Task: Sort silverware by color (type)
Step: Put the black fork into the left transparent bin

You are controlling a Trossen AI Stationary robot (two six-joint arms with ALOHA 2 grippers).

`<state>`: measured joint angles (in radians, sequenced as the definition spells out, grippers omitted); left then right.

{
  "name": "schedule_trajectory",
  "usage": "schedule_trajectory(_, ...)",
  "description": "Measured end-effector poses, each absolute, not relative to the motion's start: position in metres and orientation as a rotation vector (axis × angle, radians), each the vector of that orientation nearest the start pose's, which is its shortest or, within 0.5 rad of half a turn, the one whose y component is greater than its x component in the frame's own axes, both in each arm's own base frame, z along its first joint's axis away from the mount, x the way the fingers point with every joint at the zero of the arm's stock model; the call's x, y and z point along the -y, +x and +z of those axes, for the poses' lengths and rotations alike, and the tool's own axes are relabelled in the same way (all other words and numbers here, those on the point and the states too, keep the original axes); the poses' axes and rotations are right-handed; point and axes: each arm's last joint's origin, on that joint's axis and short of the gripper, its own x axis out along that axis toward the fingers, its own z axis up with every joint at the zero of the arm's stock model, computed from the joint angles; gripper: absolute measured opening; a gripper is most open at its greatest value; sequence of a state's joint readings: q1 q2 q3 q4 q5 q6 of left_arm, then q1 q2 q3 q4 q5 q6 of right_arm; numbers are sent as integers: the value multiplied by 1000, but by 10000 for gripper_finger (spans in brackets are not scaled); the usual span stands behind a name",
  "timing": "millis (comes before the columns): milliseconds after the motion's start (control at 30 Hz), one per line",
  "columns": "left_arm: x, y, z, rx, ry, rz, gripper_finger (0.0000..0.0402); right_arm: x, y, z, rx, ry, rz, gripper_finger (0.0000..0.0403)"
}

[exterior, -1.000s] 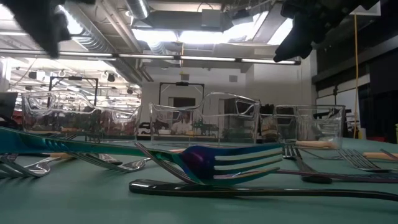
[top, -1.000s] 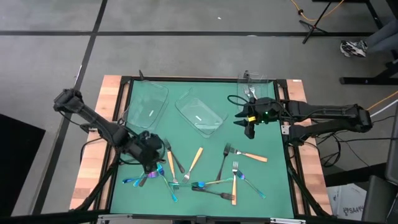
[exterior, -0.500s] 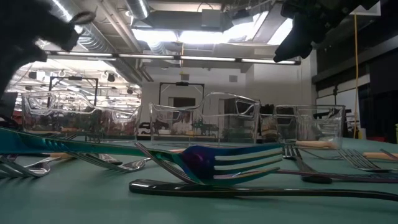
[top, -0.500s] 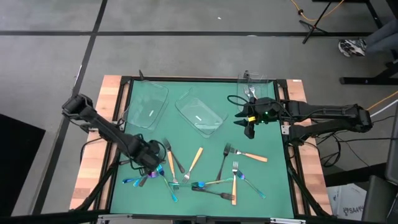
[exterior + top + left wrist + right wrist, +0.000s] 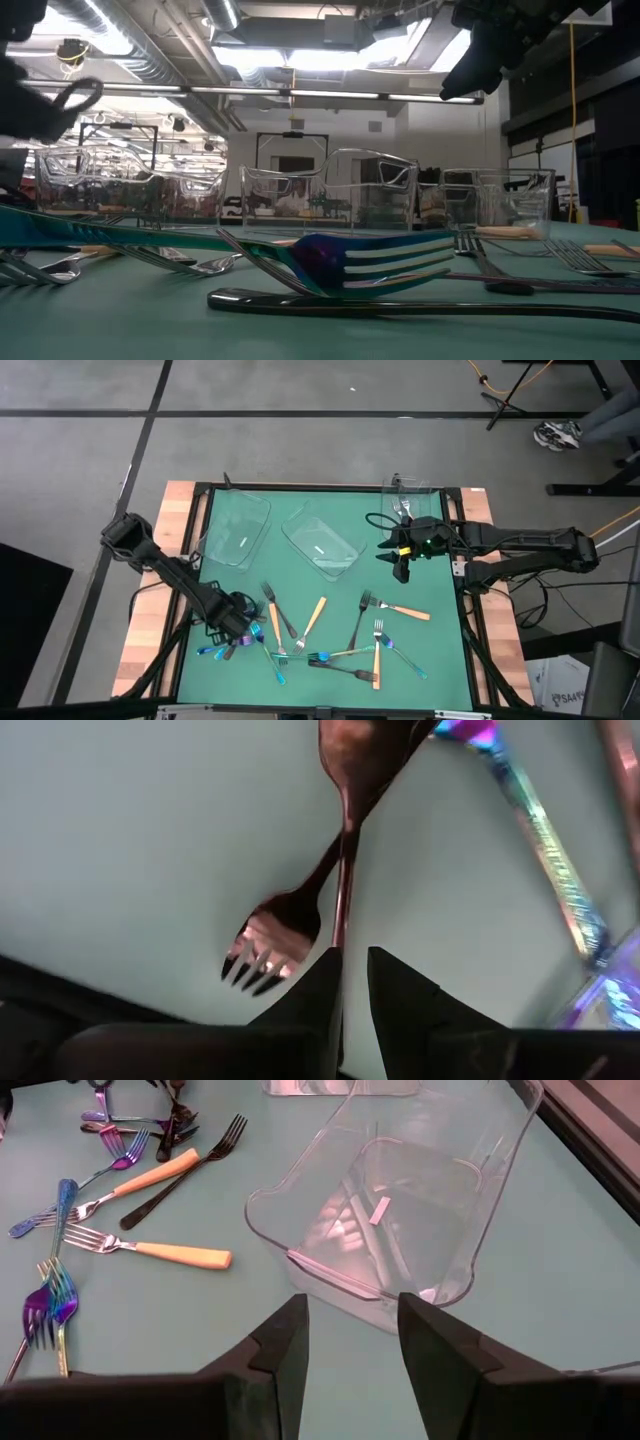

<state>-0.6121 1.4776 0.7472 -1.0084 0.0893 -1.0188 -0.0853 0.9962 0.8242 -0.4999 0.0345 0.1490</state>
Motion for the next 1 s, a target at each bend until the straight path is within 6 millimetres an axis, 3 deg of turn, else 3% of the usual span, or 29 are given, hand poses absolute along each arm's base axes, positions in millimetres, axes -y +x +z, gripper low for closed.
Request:
schedule_trajectory(233,115,160,138,-1710,-299,364,46,18,203,282,-663,160,-165,143)
schedule_trajectory(1000,118,165,137,-1636,-309,327,43,18,203,282,-667,160,-165,143)
